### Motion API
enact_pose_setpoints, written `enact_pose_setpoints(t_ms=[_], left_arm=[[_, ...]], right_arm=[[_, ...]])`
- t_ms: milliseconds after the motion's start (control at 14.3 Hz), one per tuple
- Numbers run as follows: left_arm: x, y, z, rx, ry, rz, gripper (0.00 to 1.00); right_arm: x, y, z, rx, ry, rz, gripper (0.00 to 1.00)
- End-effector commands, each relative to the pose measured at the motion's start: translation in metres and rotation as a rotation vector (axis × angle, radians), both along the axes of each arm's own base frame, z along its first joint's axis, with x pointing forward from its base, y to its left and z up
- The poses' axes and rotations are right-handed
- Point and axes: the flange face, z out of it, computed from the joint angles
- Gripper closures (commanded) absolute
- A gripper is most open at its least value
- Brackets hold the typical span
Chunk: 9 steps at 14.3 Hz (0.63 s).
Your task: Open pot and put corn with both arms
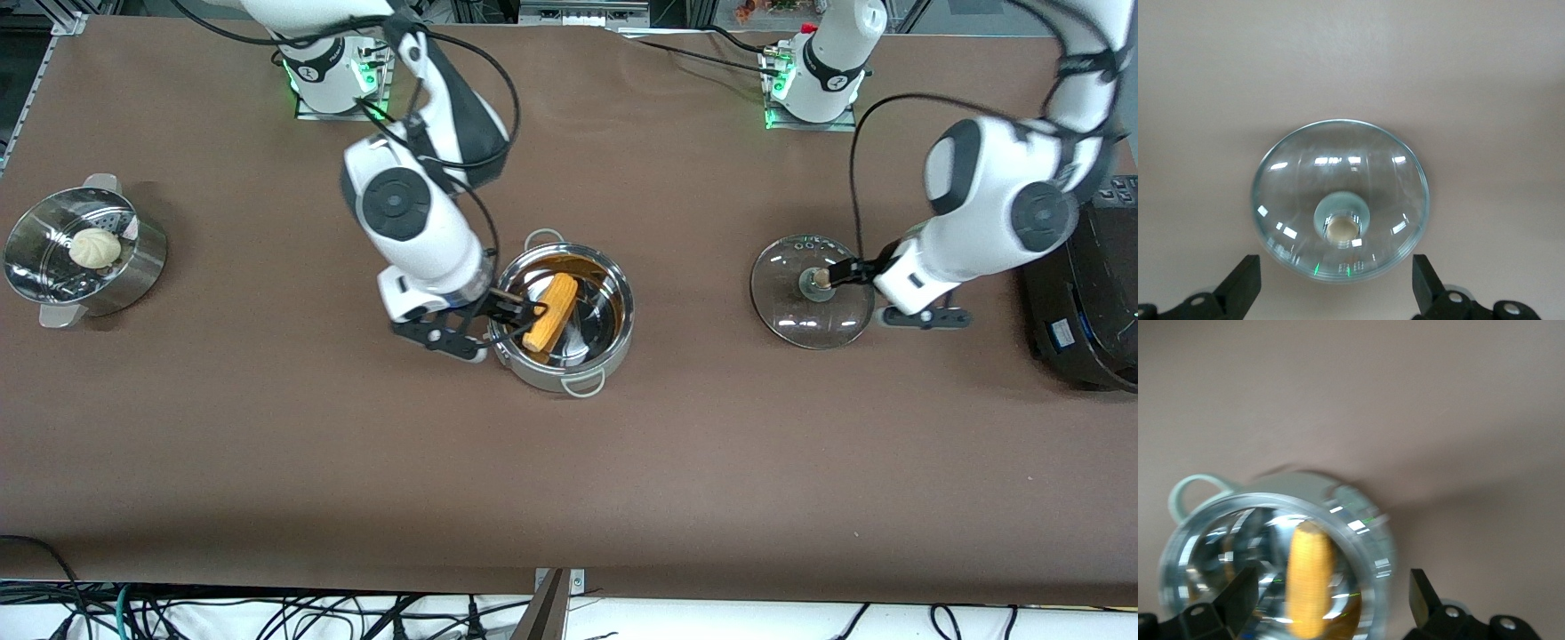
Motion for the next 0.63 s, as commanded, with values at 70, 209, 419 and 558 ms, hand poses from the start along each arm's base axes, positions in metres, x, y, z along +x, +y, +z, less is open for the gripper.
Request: enact_pose_setpoints(t_ms=[70, 209, 419, 558], left_arm=[[0.013, 0.017, 0.106, 0.058, 0.054, -0.018, 0.00], [0.016, 0.016, 0.153, 0.080, 0.026, -0.028, 0.00], [0.016, 0.014, 0.160, 0.075, 0.022, -0.029, 0.00], [0.017, 0.011, 0.162, 0.075, 0.014, -0.033, 0.00]], right_arm=[[0.023, -0.114, 0.058, -0.079, 0.003, 0.234, 0.00], [0.028, -0.181, 0.087, -0.095, 0.031, 0.365, 0.00], [0.020, -0.269, 0.135, -0.047, 0.008, 0.391, 0.00], [0.003, -0.316, 0.162, 0.002, 0.041, 0.352, 0.00]])
